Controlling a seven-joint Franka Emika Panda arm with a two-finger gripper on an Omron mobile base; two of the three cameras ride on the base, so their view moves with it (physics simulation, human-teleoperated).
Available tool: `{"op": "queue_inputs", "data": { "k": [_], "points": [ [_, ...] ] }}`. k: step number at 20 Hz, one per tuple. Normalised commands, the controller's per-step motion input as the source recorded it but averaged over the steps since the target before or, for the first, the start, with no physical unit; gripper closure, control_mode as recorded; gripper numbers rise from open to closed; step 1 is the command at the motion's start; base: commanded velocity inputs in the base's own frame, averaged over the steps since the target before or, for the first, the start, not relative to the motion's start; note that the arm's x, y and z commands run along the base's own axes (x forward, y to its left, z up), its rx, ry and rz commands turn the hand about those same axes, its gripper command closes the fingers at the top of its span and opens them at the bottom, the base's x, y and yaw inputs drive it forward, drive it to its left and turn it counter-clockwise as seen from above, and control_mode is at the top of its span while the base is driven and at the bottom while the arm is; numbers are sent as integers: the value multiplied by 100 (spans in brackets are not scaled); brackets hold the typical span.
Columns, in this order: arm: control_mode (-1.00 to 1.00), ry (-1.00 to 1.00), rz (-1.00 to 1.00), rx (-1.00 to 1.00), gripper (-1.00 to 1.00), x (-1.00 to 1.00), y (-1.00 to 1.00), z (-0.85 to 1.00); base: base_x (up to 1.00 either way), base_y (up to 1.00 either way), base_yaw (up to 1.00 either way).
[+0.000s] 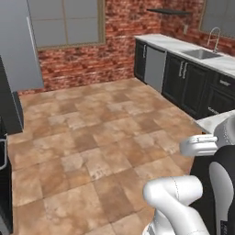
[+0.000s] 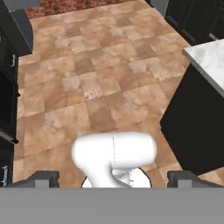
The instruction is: Gather the sweet potato and corn from the fridge and place them on a tray on the dining counter. Then gather the fish and steak from the fridge and place them on the other tray.
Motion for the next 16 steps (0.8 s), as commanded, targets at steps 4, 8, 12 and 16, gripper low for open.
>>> {"op": "queue_inputs", "data": {
  "k": [4,8,12,16],
  "points": [
    [100,0,0,0,-100,0,0,0,100,38,-6],
    [100,0,0,0,-100,0,0,0,100,0,4],
    [100,0,0,0,-100,0,0,0,100,0,12],
    [100,0,0,0,-100,0,0,0,100,-9,22]
  ]
}}
